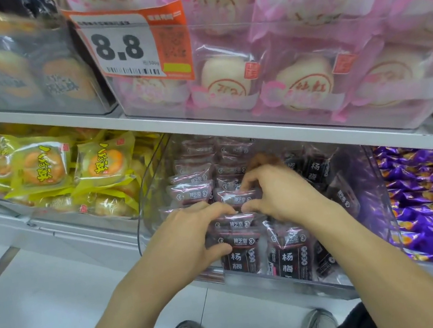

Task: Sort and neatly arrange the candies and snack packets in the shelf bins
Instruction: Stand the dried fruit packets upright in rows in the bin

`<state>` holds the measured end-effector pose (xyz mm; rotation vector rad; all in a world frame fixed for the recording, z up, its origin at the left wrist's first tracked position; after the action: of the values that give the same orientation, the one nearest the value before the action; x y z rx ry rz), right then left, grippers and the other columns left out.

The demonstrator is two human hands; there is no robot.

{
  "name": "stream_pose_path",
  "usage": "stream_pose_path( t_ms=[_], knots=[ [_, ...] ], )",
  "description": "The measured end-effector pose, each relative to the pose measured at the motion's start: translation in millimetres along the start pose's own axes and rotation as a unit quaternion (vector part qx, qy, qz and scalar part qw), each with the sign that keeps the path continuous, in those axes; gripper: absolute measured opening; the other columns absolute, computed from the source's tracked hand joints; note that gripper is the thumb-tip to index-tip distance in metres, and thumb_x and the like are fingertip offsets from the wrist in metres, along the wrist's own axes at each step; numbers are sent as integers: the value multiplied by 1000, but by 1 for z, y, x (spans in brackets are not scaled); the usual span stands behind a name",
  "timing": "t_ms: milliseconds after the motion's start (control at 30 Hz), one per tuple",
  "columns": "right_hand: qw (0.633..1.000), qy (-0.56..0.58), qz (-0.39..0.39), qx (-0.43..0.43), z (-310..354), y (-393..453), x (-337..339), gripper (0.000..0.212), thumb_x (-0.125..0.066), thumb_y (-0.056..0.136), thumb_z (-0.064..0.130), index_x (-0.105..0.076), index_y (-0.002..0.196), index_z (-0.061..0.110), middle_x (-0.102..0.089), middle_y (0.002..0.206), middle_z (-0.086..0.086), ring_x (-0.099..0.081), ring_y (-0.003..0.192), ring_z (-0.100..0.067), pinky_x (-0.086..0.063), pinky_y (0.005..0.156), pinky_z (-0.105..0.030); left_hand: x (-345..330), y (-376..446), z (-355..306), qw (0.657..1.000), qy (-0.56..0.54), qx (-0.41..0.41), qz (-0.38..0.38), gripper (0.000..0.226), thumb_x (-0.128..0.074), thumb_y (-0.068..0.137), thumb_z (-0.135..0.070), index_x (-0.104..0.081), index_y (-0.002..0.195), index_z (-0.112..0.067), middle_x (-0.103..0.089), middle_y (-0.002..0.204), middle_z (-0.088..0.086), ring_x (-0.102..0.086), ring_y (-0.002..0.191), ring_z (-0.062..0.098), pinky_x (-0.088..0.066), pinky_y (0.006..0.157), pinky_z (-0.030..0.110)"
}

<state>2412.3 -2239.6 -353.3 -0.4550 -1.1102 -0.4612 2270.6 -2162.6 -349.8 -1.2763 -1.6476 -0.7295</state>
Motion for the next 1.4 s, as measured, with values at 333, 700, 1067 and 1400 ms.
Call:
stream_pose_path(
  t_ms=[333,700,1067,1400],
  knots=[
    [1000,-2,22,2,-1,4,-4,67,-81,75,48,-51,129,23,-60,106,6,-58,92,-15,-47,77,-28,-3,8,-12,994,106,-1,-11,67,-73,75,-59,-46,132,-36,-56,124,-17,-55,113,9,-37,94,27],
    [992,105,-63,-26,-6,8,7,48,-84,77,28,-66,121,24,-67,122,6,-63,100,-12,-49,84,-23,5,22,-22,984,161,3,-80,54,-74,78,-51,-52,125,-34,-59,119,-13,-57,110,13,-34,98,32],
    [993,99,-55,-12,-18,-8,19,42,-70,86,47,-63,123,29,-66,123,7,-61,108,-14,-50,94,-31,4,14,-25,975,193,2,-112,57,-77,75,-47,-58,126,-30,-49,115,-4,-45,111,20,-35,92,34],
    [990,-26,141,4,-24,-60,13,60,-90,58,50,-63,111,39,-49,108,11,-48,98,-9,-42,78,-27,2,13,-24,975,205,12,-85,75,-70,82,-52,-40,145,-25,-46,128,-3,-40,122,21,-32,100,34]
  ],
)
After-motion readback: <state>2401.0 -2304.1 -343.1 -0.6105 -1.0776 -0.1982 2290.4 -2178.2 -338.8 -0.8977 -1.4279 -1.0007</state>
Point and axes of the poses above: each hand's wrist, its own y-axis towards the middle knuckle, its own x-axis out of the back of the hand, z = x × y, the point moved 8 cm from there along y, towards the middle knuckle
